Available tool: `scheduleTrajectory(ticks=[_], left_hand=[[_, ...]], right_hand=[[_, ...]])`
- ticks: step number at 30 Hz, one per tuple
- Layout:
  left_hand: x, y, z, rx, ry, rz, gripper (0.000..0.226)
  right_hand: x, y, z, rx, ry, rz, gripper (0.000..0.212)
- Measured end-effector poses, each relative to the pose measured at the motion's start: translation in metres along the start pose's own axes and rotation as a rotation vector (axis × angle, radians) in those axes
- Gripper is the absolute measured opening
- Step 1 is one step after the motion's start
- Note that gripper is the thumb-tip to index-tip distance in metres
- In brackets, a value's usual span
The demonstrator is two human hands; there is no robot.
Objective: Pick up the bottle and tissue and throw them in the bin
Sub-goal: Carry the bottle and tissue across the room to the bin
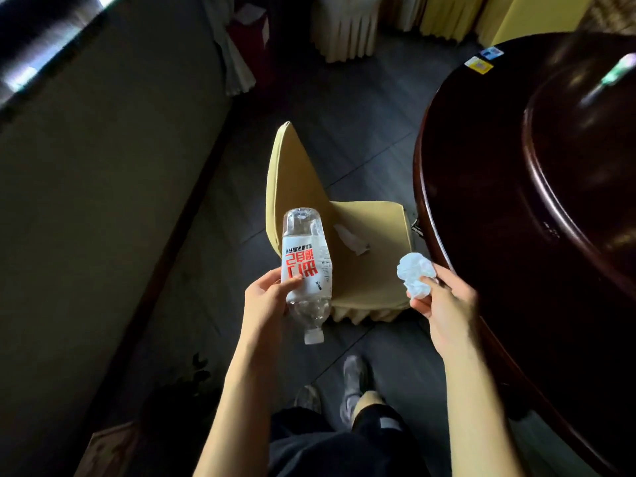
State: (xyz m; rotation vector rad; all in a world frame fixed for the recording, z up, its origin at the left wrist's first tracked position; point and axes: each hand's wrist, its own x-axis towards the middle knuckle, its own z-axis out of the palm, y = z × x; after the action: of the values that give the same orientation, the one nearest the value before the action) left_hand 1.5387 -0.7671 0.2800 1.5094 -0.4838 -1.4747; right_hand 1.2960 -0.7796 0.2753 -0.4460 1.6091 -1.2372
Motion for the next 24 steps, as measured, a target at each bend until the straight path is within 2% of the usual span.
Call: scheduleTrajectory(ticks=[11,15,19,22,24], left_hand=[[0.126,0.020,0.071,0.160,0.024,-0.098,0.022],[0.186,0.016,0.095,0.232,0.094,-0.195,0.022],[0.240,0.007,0.118,0.385,0.146,-0.237,0.022],[0.315,-0.012,0.135,0.495,0.140,-0.303,0.022],[0.337,-0.017,0.138,0.508,0.117,-0.331,0.019]], right_hand=[[0.135,-0.005,0.036,-0.072,-0.002,0.108,0.029],[0.195,0.000,0.048,-0.117,-0.018,0.205,0.024],[0.254,0.021,0.062,-0.238,-0.079,0.306,0.019],[0.332,0.061,0.088,-0.333,-0.113,0.393,0.021],[0.352,0.075,0.100,-0.344,-0.109,0.425,0.023]])
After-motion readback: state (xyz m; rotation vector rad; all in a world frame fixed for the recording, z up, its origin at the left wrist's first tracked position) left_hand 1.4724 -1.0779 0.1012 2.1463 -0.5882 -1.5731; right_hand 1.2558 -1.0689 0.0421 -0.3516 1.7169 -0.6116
